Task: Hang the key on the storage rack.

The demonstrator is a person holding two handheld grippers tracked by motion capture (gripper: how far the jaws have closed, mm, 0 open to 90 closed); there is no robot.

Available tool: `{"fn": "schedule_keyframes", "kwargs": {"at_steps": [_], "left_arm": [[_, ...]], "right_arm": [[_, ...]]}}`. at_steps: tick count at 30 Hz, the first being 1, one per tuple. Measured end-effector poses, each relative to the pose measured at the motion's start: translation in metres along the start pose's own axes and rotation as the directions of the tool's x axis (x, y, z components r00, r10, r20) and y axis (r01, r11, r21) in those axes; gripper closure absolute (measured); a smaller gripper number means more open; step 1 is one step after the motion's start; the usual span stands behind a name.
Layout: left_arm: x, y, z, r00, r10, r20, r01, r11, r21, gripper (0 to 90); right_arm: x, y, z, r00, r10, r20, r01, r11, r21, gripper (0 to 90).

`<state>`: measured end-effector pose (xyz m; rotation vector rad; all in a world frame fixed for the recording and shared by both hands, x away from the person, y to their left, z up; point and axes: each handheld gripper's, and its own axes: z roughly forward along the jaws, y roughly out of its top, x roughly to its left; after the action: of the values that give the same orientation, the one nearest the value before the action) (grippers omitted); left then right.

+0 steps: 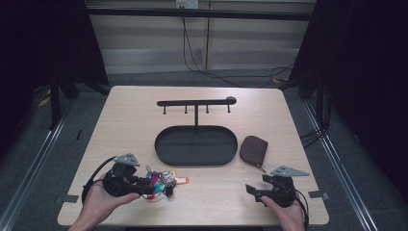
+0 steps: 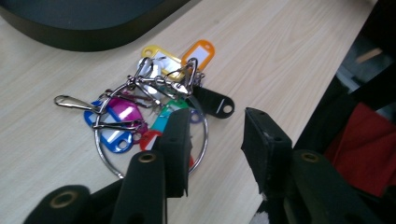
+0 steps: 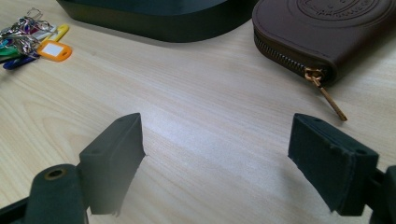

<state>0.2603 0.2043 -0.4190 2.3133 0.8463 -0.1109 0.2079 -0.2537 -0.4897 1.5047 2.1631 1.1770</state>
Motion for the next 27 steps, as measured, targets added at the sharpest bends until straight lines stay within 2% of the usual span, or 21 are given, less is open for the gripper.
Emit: {"fn": "schedule_keyframes", "kwargs": {"at_steps": [4,5,6,9,10,12,15,16,19,20,21,22,27], "left_arm": [[-0.002,0.008,0.005,0.9993,0.036,0.009,-0.036,0.9969,0.07,65.6],[-0.002,0.008,0.005,0.9993,0.036,0.009,-0.036,0.9969,0.07,66.8],[-0.002,0.01,0.01,0.9995,0.029,0.009,-0.029,0.9951,0.094,66.7],[-0.003,0.01,0.014,0.9995,0.027,0.016,-0.029,0.9943,0.102,69.4],[-0.004,0.01,0.019,0.9994,0.034,0.01,-0.035,0.9922,0.119,70.4],[-0.005,0.01,0.023,0.9997,0.024,0.008,-0.025,0.99,0.139,71.1],[-0.005,0.009,0.027,0.9999,0.011,0.013,-0.013,0.9889,0.148,72.3],[-0.005,0.01,0.03,1.0,0.002,-0.001,-0.002,0.988,0.154,72.6],[-0.004,0.011,0.032,1.0,0.003,0.009,-0.005,0.9854,0.17,72.6],[-0.006,0.011,0.036,0.9999,0.011,0.001,-0.011,0.9797,0.2,72.2],[-0.006,0.011,0.036,0.9999,0.011,0.001,-0.011,0.9797,0.2,72.2],[-0.006,0.012,0.04,0.9997,0.023,-0.001,-0.023,0.974,0.225,72.2],[-0.006,0.016,0.045,0.9996,0.027,0.003,-0.027,0.9671,0.253,73.8]], "right_arm": [[-0.001,0.0,0.0,1.0,0.0,0.0,0.0,1.0,-0.003,17.9],[-0.001,0.0,0.0,1.0,0.0,0.0,0.0,1.0,-0.003,17.9],[-0.001,0.0,0.0,1.0,0.0,0.0,0.0,1.0,0.0,17.9],[0.0,0.0,0.0,1.0,-0.002,-0.003,0.002,1.0,-0.003,18.0],[0.0,0.0,-0.001,1.0,-0.002,-0.002,0.002,1.0,0.0,18.1],[0.0,-0.001,-0.001,1.0,0.001,-0.003,-0.001,1.0,0.0,18.2],[-0.001,-0.001,0.0,1.0,0.004,-0.005,-0.004,1.0,0.004,19.5],[-0.001,0.0,0.0,1.0,0.002,-0.005,-0.002,1.0,0.008,19.7],[0.0,0.0,0.0,0.9999,0.001,-0.01,-0.001,1.0,0.01,19.8],[0.0,0.0,0.0,1.0,-0.003,-0.007,0.003,1.0,0.012,19.7],[0.0,0.0,0.001,1.0,-0.003,-0.008,0.003,1.0,0.013,19.7],[0.0,0.0,0.001,0.9999,-0.002,-0.01,0.002,1.0,0.018,19.7],[0.001,0.0,0.002,0.9998,-0.007,-0.017,0.008,1.0,0.03,19.6]]}}
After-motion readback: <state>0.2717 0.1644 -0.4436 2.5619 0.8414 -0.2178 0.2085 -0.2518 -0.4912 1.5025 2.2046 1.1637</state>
